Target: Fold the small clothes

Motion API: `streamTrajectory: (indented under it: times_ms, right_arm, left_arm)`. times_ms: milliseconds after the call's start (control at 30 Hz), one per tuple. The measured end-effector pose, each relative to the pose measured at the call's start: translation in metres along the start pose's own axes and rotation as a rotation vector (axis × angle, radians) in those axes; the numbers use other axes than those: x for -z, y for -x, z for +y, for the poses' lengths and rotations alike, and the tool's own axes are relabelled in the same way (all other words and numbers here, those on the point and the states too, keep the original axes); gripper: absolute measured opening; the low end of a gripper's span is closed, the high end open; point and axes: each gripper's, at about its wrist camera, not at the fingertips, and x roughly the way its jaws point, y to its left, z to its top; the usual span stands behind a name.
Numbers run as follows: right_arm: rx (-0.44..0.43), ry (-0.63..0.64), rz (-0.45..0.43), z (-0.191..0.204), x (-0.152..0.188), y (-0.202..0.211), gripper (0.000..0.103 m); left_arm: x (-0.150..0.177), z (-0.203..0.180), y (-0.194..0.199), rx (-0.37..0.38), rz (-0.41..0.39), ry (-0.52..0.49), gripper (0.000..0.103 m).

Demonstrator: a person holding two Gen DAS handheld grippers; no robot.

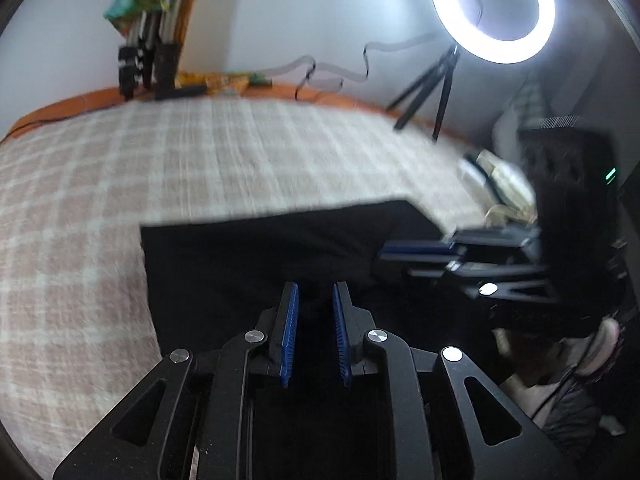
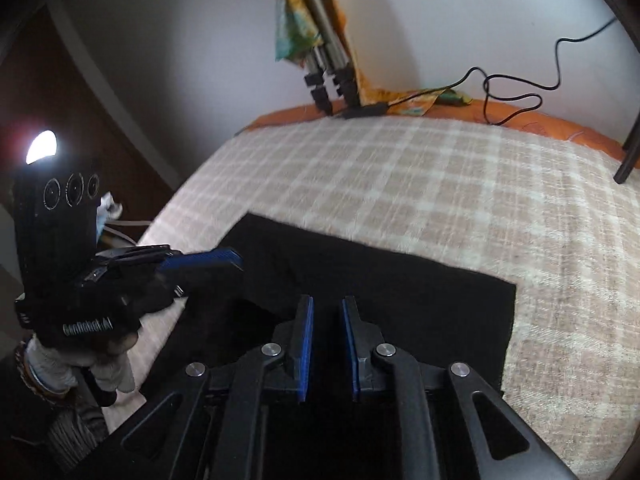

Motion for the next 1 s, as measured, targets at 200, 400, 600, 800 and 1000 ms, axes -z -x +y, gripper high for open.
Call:
streamTrajectory:
  times_ms: [200,400,600,800,1000]
  right_arm:
    - [0.025,0.025,0.057,-0.003,0.009,-0.011,0.013]
    - [-0.020,-0.045,-0.012,-0.013,0.000,0.013,0.017]
    - [-0.032,-0.109,-0.076,-0.026,-0.008,0.027,0.022]
    - [-0.067,-0.090,-0.038,-0.016,-0.005,0.013,0.023]
    - [0.024,0.043,0.042,0.007,0.010,-0.011,0.024]
  left_arm:
    - [0.009,0.003,0.005,-0.002,-0.015,-0.013,0.016]
    - [0.015,-0.001,0.041,-0.036,-0.066,-0.012,0.016]
    - [0.034,0.001,0.075,-0.058,-0.111,0.045,0.026]
    - [0.063,0.010,0.082,-0.033,-0.103,0.149,0.027]
    - [0.087,0.011,0.060,-0.117,-0.027,0.115,0.027]
